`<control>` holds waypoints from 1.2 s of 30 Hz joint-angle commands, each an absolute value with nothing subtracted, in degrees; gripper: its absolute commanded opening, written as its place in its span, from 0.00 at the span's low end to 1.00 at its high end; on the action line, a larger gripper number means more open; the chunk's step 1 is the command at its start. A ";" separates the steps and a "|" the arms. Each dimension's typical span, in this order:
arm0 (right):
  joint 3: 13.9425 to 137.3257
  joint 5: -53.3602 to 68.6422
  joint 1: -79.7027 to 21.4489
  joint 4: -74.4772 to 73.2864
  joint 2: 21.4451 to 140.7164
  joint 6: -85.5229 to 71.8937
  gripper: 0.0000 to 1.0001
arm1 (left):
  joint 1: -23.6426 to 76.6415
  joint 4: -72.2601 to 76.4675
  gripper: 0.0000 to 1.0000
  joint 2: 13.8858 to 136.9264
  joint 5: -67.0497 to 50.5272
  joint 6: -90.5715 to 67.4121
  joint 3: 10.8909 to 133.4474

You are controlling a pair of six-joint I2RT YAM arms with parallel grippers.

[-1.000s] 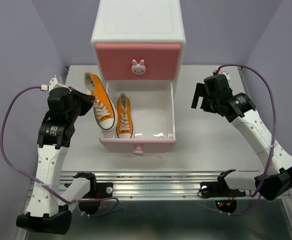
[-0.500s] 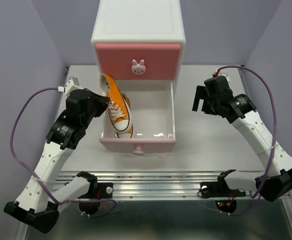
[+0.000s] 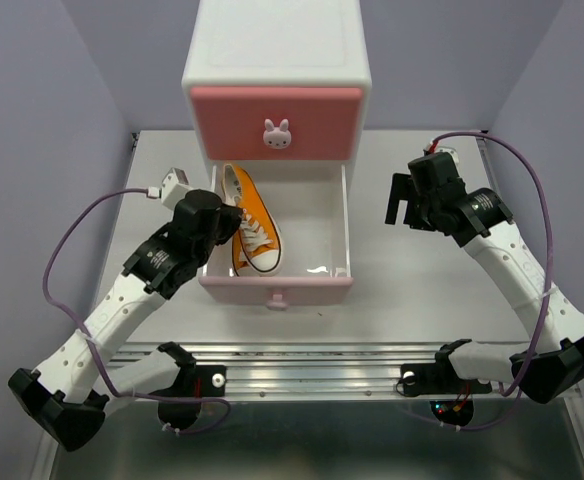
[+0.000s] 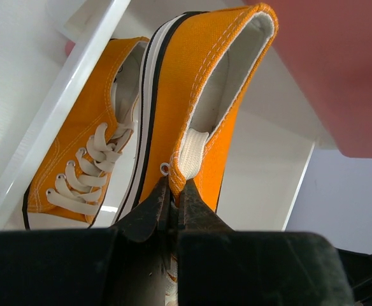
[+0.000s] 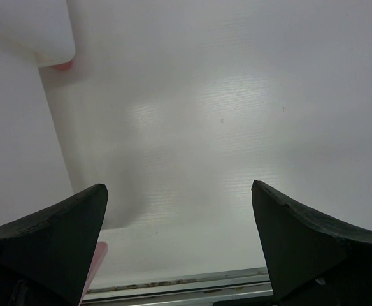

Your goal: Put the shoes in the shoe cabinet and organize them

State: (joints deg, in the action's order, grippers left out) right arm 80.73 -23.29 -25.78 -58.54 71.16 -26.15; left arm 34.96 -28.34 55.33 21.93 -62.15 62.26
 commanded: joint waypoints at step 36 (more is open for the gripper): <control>80.77 -25.13 -25.31 -57.30 69.61 -26.10 1.00 | 42.45 -11.07 0.00 67.58 20.83 -52.47 60.03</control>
State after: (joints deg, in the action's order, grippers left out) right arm 80.77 -23.62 -25.78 -59.11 71.13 -25.71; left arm 42.06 -17.65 67.46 18.98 -52.82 57.76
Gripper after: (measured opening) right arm 0.997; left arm 0.114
